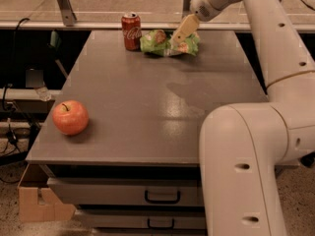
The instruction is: Move green rice chip bag near coke can
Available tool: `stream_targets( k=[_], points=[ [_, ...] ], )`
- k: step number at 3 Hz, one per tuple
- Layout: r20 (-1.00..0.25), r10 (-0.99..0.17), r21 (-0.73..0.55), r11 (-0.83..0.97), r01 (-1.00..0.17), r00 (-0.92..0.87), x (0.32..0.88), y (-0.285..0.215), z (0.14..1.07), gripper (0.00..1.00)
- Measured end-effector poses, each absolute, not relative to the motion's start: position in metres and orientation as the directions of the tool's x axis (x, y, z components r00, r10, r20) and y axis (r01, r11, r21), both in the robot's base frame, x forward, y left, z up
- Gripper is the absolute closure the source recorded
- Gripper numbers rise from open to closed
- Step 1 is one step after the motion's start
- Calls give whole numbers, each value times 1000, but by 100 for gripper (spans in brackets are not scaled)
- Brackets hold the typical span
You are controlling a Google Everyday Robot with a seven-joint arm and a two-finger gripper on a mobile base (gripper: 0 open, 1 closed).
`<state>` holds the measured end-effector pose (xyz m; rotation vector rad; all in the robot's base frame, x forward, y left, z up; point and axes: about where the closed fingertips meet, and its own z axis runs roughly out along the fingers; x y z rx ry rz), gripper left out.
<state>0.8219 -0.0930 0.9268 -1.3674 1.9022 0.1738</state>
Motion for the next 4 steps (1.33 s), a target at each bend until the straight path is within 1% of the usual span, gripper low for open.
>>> stream_targets(
  k=[1,2,3,4],
  points=[
    [-672,-720,-259,447,-856,-172,782,-133,957,0],
    [-720,-660,-198,491,-848,-213,730,-178,993,0],
    [-791,-583,-138,467,-874,-186,676,-209,1024,0],
    [-806,-564,-123,459,-880,-181,671,-209,1026,0]
  ],
)
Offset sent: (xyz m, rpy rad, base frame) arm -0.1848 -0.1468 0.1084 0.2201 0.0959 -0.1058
